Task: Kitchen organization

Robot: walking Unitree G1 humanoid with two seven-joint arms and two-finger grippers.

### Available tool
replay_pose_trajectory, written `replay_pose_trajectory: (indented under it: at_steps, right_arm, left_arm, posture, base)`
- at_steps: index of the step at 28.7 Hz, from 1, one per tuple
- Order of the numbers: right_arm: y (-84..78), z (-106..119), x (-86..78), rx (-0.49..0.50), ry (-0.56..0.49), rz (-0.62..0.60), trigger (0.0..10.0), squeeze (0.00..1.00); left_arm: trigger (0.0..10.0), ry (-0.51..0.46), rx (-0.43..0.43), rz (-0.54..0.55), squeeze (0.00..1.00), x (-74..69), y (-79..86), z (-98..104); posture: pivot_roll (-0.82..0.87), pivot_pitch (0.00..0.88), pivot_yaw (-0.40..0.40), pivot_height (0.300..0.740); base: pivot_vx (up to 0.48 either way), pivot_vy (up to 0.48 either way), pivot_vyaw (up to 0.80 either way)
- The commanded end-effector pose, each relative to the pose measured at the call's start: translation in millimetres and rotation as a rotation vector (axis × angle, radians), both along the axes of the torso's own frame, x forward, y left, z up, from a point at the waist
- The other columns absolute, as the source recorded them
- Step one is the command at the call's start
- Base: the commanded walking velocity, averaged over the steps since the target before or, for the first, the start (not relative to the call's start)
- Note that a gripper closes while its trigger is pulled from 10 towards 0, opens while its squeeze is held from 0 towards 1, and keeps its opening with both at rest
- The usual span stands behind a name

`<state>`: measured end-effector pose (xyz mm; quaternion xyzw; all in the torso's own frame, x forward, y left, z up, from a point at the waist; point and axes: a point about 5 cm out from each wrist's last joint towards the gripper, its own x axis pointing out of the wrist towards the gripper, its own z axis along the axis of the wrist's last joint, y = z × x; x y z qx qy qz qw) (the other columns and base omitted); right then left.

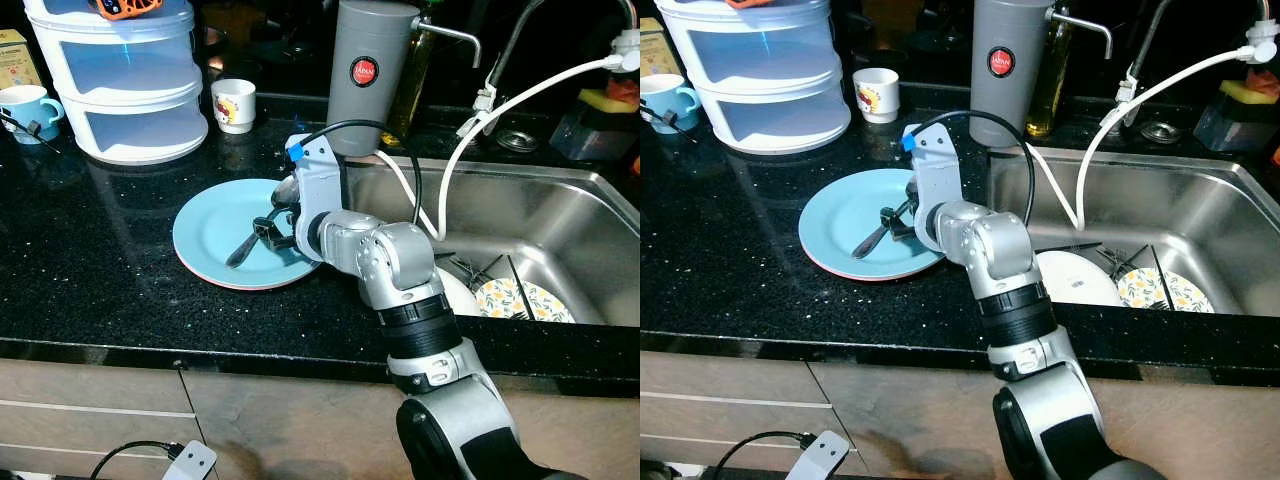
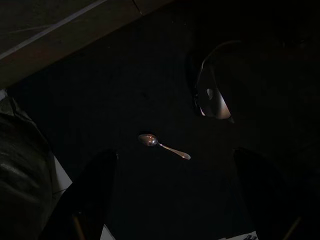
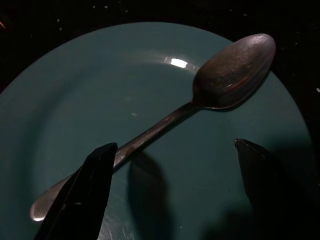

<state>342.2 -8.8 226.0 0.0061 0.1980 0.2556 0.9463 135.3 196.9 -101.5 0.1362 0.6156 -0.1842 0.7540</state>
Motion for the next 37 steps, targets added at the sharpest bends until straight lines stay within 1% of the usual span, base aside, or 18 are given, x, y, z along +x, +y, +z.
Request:
replay_pose_trajectory:
  at_steps: [1, 5, 6, 7, 8, 11, 15, 16, 19, 22, 23, 27, 29, 31, 33, 34, 35, 37]
  right_arm:
    - [17.1, -6, -10.7, 0.035, 0.039, 0.027, 10.0, 0.00]
    - [18.9, -3, -10.8, 0.041, 0.031, 0.018, 10.0, 0.00]
    - [24.8, 0, -13.3, 0.067, 0.024, 0.049, 10.0, 0.00]
    - [24.8, 0, -13.3, 0.067, 0.024, 0.049, 10.0, 0.00]
    - [32.9, 0, -18.3, 0.080, 0.022, 0.100, 10.0, 0.00]
    - [41.6, -2, -23.3, 0.106, 0.028, 0.138, 10.0, 0.00]
    - [49.8, -8, -26.1, 0.096, 0.041, 0.152, 10.0, 0.00]
    - [55.7, -12, -27.4, 0.091, 0.045, 0.164, 10.0, 0.00]
    - [62.2, -17, -28.1, 0.084, 0.048, 0.185, 10.0, 0.00]
    - [64.2, -22, -26.9, 0.067, 0.050, 0.188, 10.0, 0.00]
    - [64.9, -28, -24.3, 0.047, 0.056, 0.179, 10.0, 0.00]
    - [65.7, -33, -22.6, 0.036, 0.068, 0.170, 10.0, 0.00]
    - [67.1, -37, -21.7, 0.002, 0.077, 0.155, 10.0, 0.00]
    - [67.2, -38, -21.3, -0.009, 0.076, 0.151, 10.0, 0.00]
    - [65.5, -42, -19.9, -0.056, 0.078, 0.142, 10.0, 0.00]
    - [64.1, -44, -19.2, -0.078, 0.078, 0.140, 2.2, 0.00]
    - [62.7, -45, -18.3, -0.099, 0.077, 0.141, 0.0, 0.00]
    - [61.2, -46, -17.6, -0.116, 0.075, 0.142, 0.0, 0.00]
  left_arm:
    - [10.0, 0.042, -0.054, -0.009, 0.00, -8.8, -13.8, -4]
    - [10.0, 0.041, -0.055, -0.008, 0.00, -8.7, -14.6, -4]
    - [10.0, 0.041, -0.056, -0.009, 0.00, -8.8, -14.9, -4]
    - [10.0, 0.041, -0.056, -0.009, 0.00, -8.8, -14.9, -4]
    - [10.0, 0.041, -0.057, -0.010, 0.00, -8.8, -15.3, -4]
    - [10.0, 0.041, -0.057, -0.010, 0.00, -8.8, -15.6, -4]
    - [10.0, 0.041, -0.058, -0.011, 0.00, -8.9, -16.0, -4]
    - [10.0, 0.041, -0.059, -0.011, 0.00, -8.9, -16.3, -4]
    - [10.0, 0.042, -0.061, -0.010, 0.00, -9.2, -16.8, -5]
    - [10.0, 0.043, -0.062, -0.010, 0.00, -9.4, -17.2, -5]
    - [10.0, 0.043, -0.064, -0.009, 0.00, -9.8, -17.7, -5]
    - [10.0, 0.043, -0.066, -0.007, 0.00, -10.3, -18.5, -5]
    - [10.0, 0.043, -0.069, -0.003, 0.00, -11.1, -19.3, -5]
    - [10.0, 0.043, -0.070, -0.002, 0.00, -11.2, -19.4, -5]
    - [10.0, 0.043, -0.071, -0.001, 0.00, -11.5, -19.7, -6]
    - [10.0, 0.043, -0.072, -0.001, 0.00, -11.7, -19.7, -6]
    - [10.0, 0.043, -0.072, -0.001, 0.00, -11.7, -19.7, -6]
    - [10.0, 0.043, -0.072, 0.000, 0.00, -11.7, -19.8, -6]
  posture:
    - [-0.01, 0.000, -0.100, 0.740]
    - [-0.01, 0.000, -0.102, 0.740]
    - [-0.01, 0.000, -0.101, 0.740]
    - [-0.01, 0.000, -0.101, 0.740]
    - [-0.01, 0.000, -0.102, 0.740]
    - [-0.01, 0.000, -0.104, 0.740]
    - [0.00, 0.000, -0.105, 0.740]
    - [0.01, 0.000, -0.105, 0.740]
    - [0.01, 0.000, -0.107, 0.740]
    - [0.02, 0.000, -0.108, 0.740]
    - [0.03, 0.000, -0.112, 0.740]
    - [0.04, 0.000, -0.118, 0.740]
    - [0.04, 0.000, -0.123, 0.740]
    - [0.04, 0.000, -0.123, 0.740]
    - [0.04, 0.000, -0.125, 0.740]
    - [0.03, 0.000, -0.127, 0.740]
    - [0.03, 0.000, -0.128, 0.740]
    - [0.03, 0.000, -0.126, 0.740]
  base:
    - [0.000, 0.000, 0.00]
    - [0.000, 0.000, 0.00]
    - [0.000, 0.000, 0.00]
    - [0.000, 0.000, 0.00]
    - [0.000, 0.000, 0.00]
    - [0.000, 0.000, 0.00]
    - [0.000, 0.000, 0.00]
    - [0.000, 0.000, 0.00]
    - [0.000, 0.000, 0.00]
    - [0.000, 0.000, 0.00]
    - [0.000, 0.000, 0.00]
    - [0.000, 0.000, 0.00]
    - [0.000, 0.000, 0.00]
    - [0.000, 0.000, 0.00]
    - [0.000, 0.000, 0.00]
    - [0.000, 0.000, 0.00]
    - [0.000, 0.000, 0.00]
    - [0.000, 0.000, 0.00]
